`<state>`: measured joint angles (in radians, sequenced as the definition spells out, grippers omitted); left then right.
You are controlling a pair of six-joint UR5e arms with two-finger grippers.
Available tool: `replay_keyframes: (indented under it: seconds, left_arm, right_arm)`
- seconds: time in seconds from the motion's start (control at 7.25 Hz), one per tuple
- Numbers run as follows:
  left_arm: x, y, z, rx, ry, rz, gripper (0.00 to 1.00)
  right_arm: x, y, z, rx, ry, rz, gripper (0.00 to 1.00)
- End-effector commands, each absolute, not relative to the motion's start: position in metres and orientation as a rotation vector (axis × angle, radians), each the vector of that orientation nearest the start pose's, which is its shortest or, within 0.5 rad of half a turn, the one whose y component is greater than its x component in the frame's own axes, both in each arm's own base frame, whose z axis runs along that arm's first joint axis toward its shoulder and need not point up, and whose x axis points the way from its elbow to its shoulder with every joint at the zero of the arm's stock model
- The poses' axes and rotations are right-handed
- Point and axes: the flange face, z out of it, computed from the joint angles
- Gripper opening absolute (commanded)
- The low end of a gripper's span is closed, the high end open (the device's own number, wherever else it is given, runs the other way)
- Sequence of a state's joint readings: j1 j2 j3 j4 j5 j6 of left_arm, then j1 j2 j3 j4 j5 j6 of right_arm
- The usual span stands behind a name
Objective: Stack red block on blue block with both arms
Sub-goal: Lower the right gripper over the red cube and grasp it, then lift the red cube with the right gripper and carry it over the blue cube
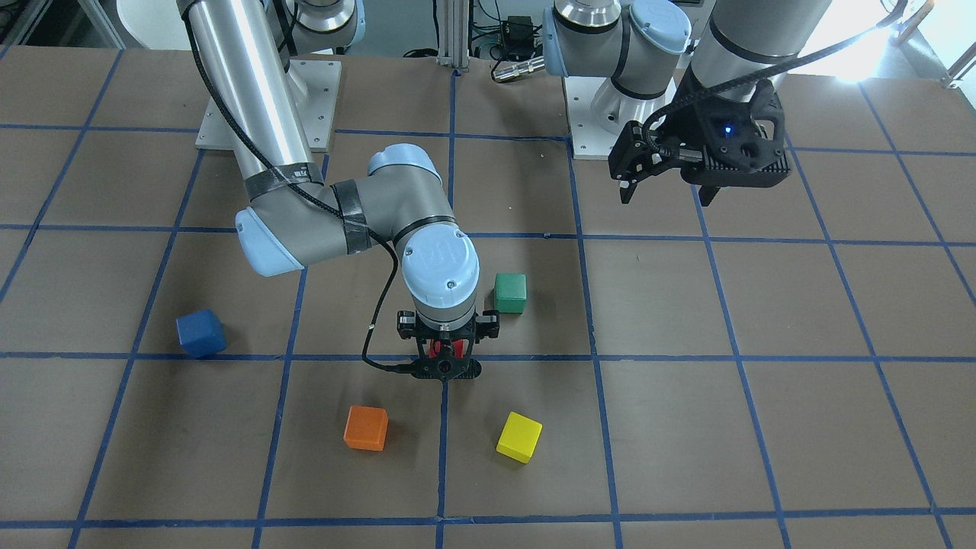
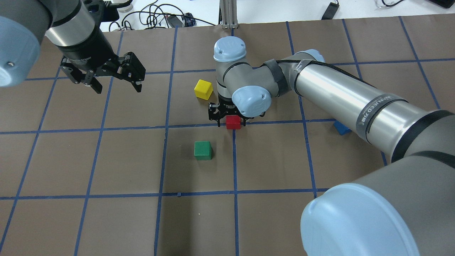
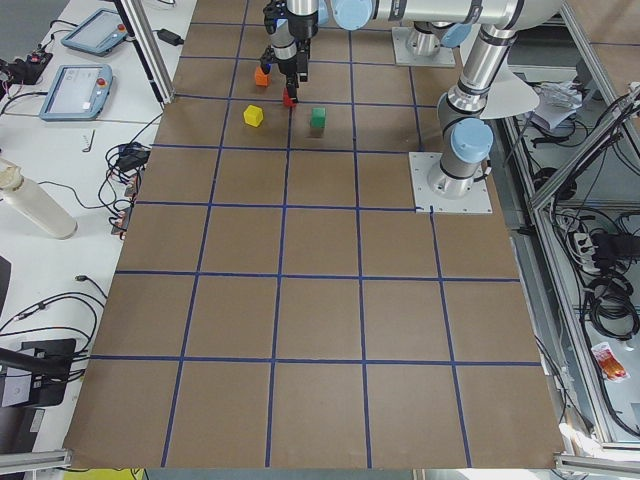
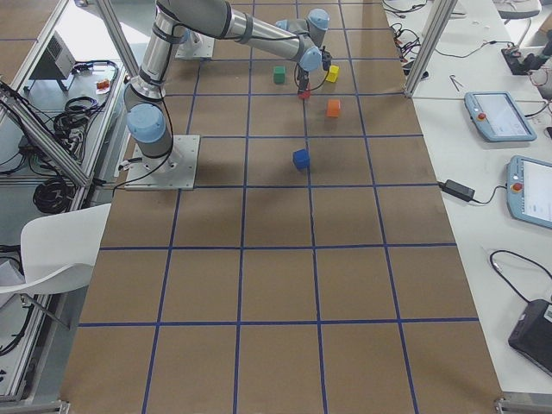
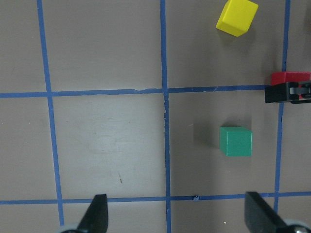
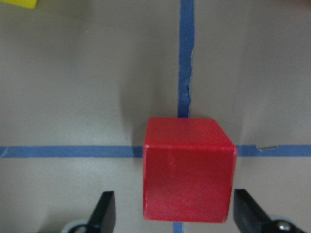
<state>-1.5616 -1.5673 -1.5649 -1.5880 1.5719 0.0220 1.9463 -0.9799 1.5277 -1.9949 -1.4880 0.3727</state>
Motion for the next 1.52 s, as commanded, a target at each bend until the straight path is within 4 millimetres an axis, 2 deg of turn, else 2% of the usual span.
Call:
replay_keyframes:
  seconds: [0.0, 0.14, 0.28, 0.41, 0.55, 0.69, 0.83, 0.97, 1.1, 1.38]
  left_arm:
    - [-0.129, -0.491, 0.490, 0.022, 3.140, 0.017, 1.00]
    - [-0.129, -0.491, 0.490, 0.022, 3.140, 0.015, 1.00]
    - [-0.129, -0.491, 0.490, 0.022, 3.140, 0.014, 1.00]
    - [-0.129, -0.491, 0.490, 0.024, 3.140, 0.014, 1.00]
    - [-0.129, -0.491, 0.490, 0.024, 3.140, 0.014, 1.00]
    - [-0.129, -0.491, 0.490, 0.024, 3.140, 0.014, 1.00]
    - [-0.129, -0.491, 0.490, 0.024, 3.140, 0.014, 1.00]
    - [-0.129, -0.491, 0.491, 0.024, 3.140, 0.012, 1.00]
    - [-0.129, -0.491, 0.491, 0.026, 3.140, 0.012, 1.00]
    - [-0.129, -0.491, 0.490, 0.029, 3.140, 0.012, 1.00]
  right_arm:
    - [0.371, -0.566, 0.206, 0.004, 3.103, 0.191, 0.39]
    - [0.370, -0.565, 0.203, -0.004, 3.109, 0.188, 0.25]
    - [0.367, -0.568, 0.210, -0.002, 3.110, 0.172, 0.18]
    - [0.362, -0.570, 0.227, 0.002, 3.136, 0.118, 0.11]
    - [0.353, -0.570, 0.260, 0.010, 3.135, 0.045, 0.10]
    - [0.320, -0.575, 0.285, 0.038, 3.134, 0.044, 0.10]
    - [0.267, -0.581, 0.298, 0.121, 3.141, 0.120, 0.10]
    - [0.230, -0.574, 0.320, 0.054, 3.138, 0.115, 0.10]
    - [0.193, -0.559, 0.324, -0.045, 3.154, 0.141, 0.10]
    - [0.116, -0.531, 0.312, -0.192, 3.141, 0.203, 0.10]
